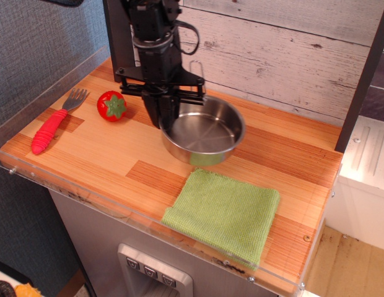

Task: Move pot to right of strawberry,

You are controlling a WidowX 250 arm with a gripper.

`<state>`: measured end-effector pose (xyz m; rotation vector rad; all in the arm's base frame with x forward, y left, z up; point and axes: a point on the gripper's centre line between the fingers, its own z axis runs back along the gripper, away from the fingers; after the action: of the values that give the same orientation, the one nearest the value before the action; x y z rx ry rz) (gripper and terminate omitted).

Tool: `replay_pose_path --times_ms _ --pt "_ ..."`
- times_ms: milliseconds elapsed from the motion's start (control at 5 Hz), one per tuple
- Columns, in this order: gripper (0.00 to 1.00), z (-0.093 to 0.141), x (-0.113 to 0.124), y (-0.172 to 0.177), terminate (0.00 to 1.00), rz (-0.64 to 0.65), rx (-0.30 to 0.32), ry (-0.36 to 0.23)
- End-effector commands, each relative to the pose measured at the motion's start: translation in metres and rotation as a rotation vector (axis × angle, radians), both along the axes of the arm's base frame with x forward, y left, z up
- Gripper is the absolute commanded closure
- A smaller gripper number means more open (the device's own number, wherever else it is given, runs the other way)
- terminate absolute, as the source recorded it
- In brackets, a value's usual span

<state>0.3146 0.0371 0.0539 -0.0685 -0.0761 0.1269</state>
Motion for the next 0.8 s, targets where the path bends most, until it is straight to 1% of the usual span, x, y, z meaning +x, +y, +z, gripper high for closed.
replay_pose_path --times_ms 0,200,400,600 --pt "1.0 -0.007 0.018 0.035 0.0 0.046 0.037 -0.017" --pt "1.0 -0.012 0.023 0.043 0.0 0.048 0.061 -0.006" --pt "0.0 -0.016 0.025 0.047 0.0 0.018 0.076 0.024" --pt "0.0 -0.008 0.023 0.045 0.0 0.0 0.087 0.007"
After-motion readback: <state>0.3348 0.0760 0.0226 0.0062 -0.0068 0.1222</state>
